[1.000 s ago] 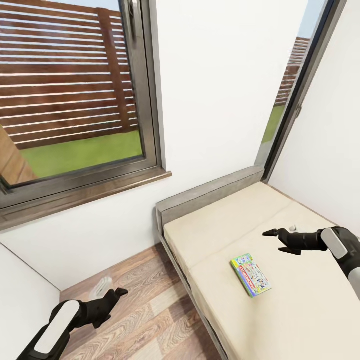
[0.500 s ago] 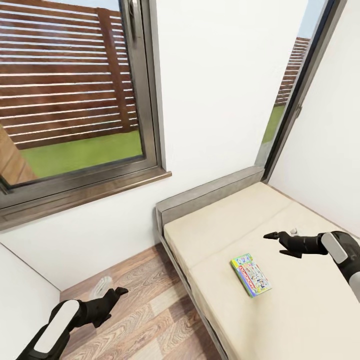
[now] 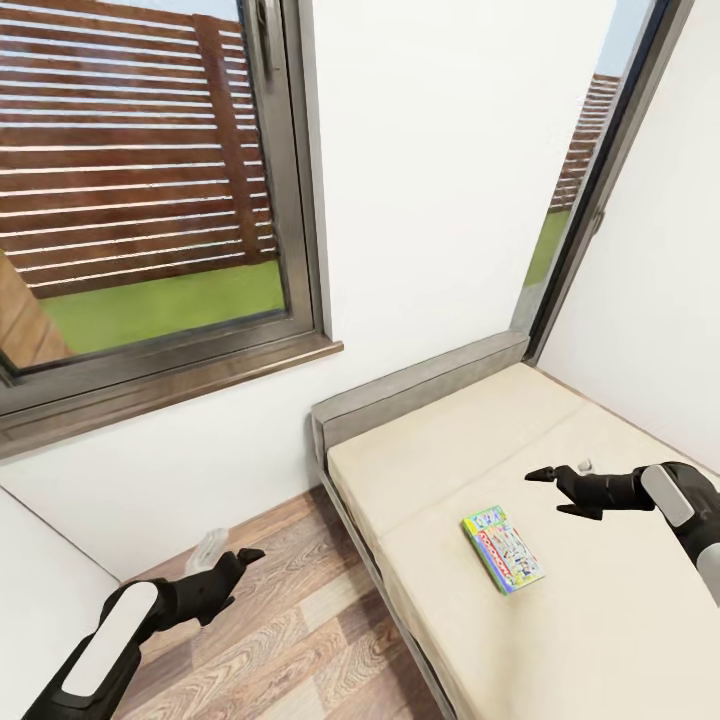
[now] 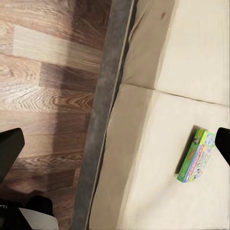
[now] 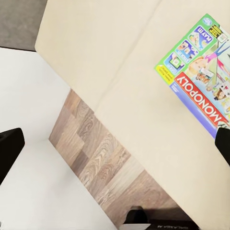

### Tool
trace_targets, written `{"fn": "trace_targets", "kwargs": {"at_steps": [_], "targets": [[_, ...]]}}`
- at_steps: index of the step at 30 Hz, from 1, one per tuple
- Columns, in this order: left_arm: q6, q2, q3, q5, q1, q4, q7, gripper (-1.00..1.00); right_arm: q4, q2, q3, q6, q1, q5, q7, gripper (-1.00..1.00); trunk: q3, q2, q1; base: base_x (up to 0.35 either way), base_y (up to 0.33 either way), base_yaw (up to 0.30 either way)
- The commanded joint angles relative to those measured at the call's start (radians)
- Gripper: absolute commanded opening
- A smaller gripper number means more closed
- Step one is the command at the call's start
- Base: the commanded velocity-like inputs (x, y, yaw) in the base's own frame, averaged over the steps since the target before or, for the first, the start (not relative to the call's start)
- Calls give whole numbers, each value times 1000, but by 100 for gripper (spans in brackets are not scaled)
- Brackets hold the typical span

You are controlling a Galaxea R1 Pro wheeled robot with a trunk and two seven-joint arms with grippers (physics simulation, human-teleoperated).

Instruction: Put all the toys in the child's room - the three board games (two on the bed and one on the table), the two jigsaw puzzles on the table, and the tennis ball on the table - inside the toy box on the table in the child's room.

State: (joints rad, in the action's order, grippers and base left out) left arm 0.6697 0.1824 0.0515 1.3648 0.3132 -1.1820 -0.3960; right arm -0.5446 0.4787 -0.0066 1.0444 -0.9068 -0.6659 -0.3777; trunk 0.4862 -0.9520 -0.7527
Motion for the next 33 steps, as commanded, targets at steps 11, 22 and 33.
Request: {"fn": "trace_targets", "kwargs": {"at_steps": [11,22,33], "targets": [[2,2,4,13,-1,-37,-29,100,5,-2,-1,3,-6,9,-9,100,36,-78,-42,0,0,0],[2,-1,4,17,3,-41,-114,100,6,-3,-1,3,-8,11,-9,100,70,-155,-85,0,0,0],[1,-2,5,19,4,-42,-113,100,11,-3,-2,3,-12,23,-5,100,105,-232,-127,0,0,0]]}}
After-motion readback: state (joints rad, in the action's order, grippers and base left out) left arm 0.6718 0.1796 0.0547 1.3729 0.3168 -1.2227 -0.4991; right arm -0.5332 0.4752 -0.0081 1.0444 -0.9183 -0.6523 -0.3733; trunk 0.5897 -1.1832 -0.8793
